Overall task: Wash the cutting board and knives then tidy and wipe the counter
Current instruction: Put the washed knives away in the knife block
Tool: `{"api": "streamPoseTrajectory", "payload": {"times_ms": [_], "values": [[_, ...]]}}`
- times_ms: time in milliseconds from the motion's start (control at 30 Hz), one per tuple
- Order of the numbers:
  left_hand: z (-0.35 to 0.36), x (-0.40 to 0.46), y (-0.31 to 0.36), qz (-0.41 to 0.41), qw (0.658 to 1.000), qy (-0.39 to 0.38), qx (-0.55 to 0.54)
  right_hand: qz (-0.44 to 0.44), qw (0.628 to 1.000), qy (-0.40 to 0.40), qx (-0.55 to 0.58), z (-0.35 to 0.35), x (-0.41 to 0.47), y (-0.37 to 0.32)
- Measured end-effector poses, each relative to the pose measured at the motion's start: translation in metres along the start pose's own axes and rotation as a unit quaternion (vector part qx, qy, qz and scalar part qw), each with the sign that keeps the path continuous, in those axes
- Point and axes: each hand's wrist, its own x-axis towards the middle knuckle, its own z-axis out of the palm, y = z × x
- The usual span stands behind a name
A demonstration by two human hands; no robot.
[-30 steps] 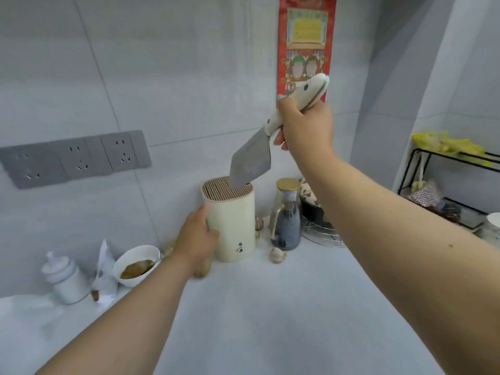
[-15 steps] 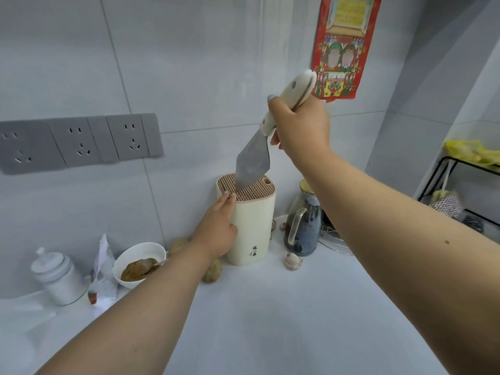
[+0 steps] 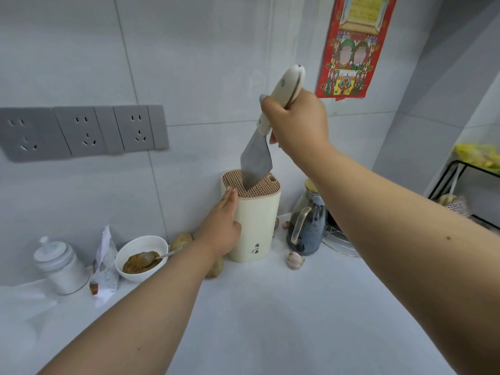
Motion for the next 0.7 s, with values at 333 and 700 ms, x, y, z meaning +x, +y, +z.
{"api": "streamPoseTrajectory", "payload": {"times_ms": [333,700], "values": [[-0.002,-0.003,0.003,-0.024,1.000,-0.002,-0.020,-0.022,1.000,-0.001,0.003,-0.005,0.010,-0.011],[-0.004,-0.004,0.007,-0.026,0.999,-0.001,-0.030,-0.022,1.000,0.003,0.005,-0.003,0.011,-0.006]]}}
